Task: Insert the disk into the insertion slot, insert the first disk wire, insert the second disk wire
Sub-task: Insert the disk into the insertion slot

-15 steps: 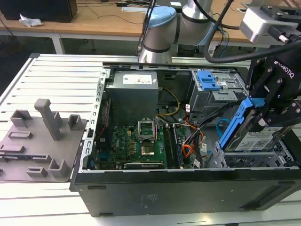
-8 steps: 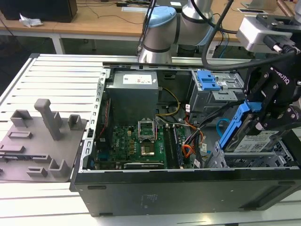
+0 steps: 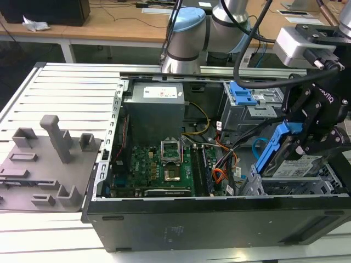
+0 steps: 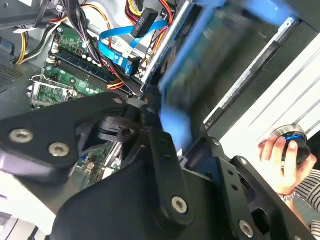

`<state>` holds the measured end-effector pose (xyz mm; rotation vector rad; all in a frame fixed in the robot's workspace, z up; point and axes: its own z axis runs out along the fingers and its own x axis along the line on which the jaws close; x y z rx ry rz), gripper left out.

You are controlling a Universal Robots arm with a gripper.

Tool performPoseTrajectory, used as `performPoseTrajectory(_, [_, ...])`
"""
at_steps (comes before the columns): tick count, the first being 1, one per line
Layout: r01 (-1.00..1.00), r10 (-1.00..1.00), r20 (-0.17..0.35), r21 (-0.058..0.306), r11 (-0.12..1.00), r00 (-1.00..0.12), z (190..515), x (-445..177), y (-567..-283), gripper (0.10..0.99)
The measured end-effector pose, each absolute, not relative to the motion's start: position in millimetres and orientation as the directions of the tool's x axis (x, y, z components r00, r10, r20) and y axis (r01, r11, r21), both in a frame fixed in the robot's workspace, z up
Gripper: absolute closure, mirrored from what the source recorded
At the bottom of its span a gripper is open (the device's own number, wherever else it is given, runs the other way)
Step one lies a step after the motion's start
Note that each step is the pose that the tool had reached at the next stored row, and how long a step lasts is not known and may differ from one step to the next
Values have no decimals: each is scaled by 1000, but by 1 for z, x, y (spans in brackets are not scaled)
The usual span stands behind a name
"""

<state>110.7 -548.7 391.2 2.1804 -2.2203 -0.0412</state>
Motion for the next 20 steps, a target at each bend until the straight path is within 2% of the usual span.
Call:
performPoseTrajectory(1, [-999,-1000,2,40,18,-18,391,111,-549,647])
performPoseTrajectory(5, [-999,-1000,2,40,18,-18,391,111,-549,663])
performPoseTrajectory(6, [-999,-1000,2,40,18,-18,390,111,-549,729])
performPoseTrajectory(7, [-999,-1000,2,40,18,-18,390,111,-549,851])
performPoseTrajectory(9, [-999,-1000,2,40,18,-18,390,111,-549,973])
performPoseTrajectory(20, [-999,-1000,2,40,18,-18,389,116,-548,980])
